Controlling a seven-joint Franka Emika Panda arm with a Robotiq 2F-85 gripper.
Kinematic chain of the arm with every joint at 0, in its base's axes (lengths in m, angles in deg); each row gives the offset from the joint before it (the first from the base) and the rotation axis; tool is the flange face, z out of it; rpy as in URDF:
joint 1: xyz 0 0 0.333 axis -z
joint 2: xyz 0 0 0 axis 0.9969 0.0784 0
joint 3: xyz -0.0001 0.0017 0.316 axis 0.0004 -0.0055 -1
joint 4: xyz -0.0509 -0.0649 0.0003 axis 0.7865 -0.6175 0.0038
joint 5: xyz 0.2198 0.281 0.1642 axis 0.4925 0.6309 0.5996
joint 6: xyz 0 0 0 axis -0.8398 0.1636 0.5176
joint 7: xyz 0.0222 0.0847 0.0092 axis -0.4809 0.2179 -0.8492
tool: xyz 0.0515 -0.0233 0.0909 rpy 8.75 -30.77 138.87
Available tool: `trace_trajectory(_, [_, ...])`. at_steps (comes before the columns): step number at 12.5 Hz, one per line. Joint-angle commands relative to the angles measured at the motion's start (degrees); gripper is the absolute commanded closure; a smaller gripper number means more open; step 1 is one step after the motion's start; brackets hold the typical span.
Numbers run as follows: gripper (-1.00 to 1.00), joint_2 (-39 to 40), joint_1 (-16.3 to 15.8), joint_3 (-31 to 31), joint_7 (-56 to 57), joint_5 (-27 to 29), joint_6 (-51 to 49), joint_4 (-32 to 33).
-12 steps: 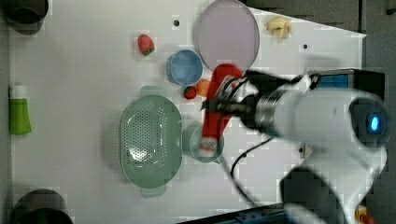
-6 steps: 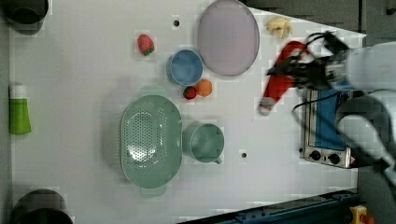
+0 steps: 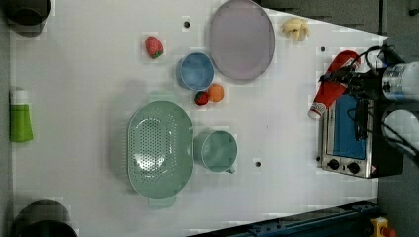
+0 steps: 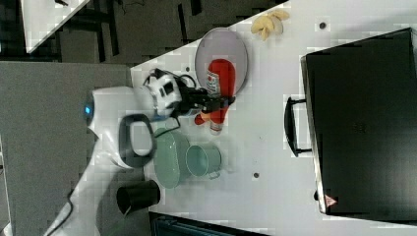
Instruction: Pick ketchup from strainer and place it on the table
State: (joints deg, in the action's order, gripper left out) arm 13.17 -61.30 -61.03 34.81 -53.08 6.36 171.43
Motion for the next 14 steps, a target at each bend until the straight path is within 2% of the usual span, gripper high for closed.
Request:
trace_trajectory(1, [-0.21,-2.28,-2.04,-2.60,4.10,-0.22,4.65,7.44])
trace_trajectory(4, [-0.21,-1.26,-1.48,-2.21,4.06,-0.21,5.83,12.47])
trace_trajectory(7, [-0.21,1.53,-1.27,-1.98,4.01,-0.21,7.19,14.43])
trace_trajectory(8, [-0.27,2.64,-1.21,-1.97,4.01,-0.21,7.84,14.69])
trace_trajectory(11, [-0.90,4.66,-1.00,-1.83,4.03,-0.22,10.84,14.76])
trace_trajectory(12, [-1.00,4.39,-1.01,-1.98,4.03,-0.21,10.85,14.52])
trace_trajectory(14, [-1.00,2.23,-1.00,-2.06,3.75,-0.13,9.94,13.09])
